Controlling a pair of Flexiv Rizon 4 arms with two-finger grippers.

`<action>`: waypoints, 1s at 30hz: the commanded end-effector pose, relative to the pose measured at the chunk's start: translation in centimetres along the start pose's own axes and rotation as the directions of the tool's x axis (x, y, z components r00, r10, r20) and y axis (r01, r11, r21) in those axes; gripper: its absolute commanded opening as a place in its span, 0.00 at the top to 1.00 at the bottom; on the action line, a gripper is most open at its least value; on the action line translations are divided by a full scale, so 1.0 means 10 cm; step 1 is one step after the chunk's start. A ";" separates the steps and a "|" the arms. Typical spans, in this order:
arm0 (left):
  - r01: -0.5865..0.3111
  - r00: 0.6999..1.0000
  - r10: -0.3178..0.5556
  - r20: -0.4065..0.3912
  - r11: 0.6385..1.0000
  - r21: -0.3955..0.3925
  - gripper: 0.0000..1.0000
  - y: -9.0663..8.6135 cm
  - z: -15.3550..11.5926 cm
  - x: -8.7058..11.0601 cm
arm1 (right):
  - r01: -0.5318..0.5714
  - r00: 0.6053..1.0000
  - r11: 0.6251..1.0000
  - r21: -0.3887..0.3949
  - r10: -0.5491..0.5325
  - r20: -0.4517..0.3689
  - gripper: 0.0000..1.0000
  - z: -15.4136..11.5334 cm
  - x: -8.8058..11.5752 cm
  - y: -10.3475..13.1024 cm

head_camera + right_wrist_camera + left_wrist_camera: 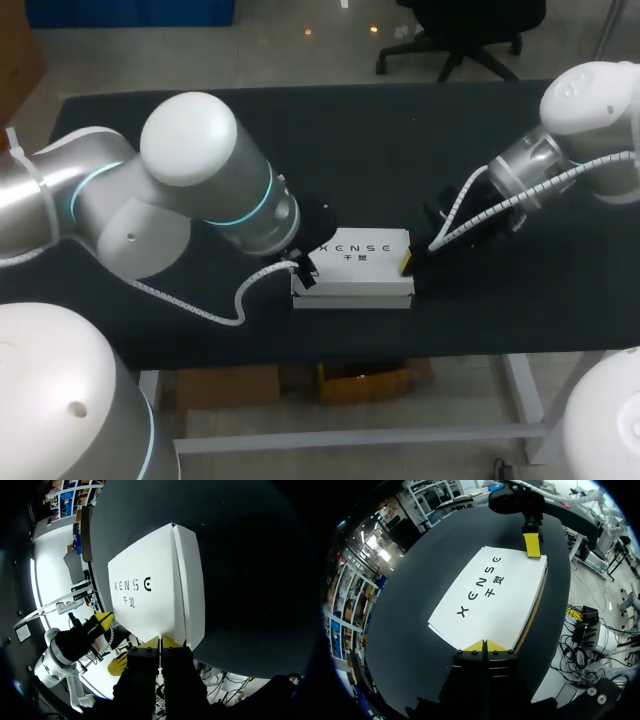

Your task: Assemble the packaging by folding the flat box into shape, placing the metal phone stand inside, and closing the box properly

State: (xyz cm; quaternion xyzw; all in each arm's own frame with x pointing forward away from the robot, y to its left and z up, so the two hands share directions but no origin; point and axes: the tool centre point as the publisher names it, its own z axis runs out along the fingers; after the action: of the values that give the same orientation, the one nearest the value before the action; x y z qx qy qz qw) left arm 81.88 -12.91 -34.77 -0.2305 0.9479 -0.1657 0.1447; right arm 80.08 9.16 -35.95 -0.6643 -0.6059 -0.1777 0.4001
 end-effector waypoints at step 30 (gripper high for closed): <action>0.017 0.999 -0.017 -0.028 1.000 -0.003 1.00 0.08 0.18 0.04 | 0.008 0.998 1.000 -0.030 -0.006 0.059 1.00 0.09 -0.09 -0.03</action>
State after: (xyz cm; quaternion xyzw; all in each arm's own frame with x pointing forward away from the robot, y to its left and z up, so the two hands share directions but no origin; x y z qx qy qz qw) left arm 81.70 -12.77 -36.36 -0.2367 0.9482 -0.1675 0.1300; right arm 79.92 8.92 -36.95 -0.6704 -0.6172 -0.1672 0.3765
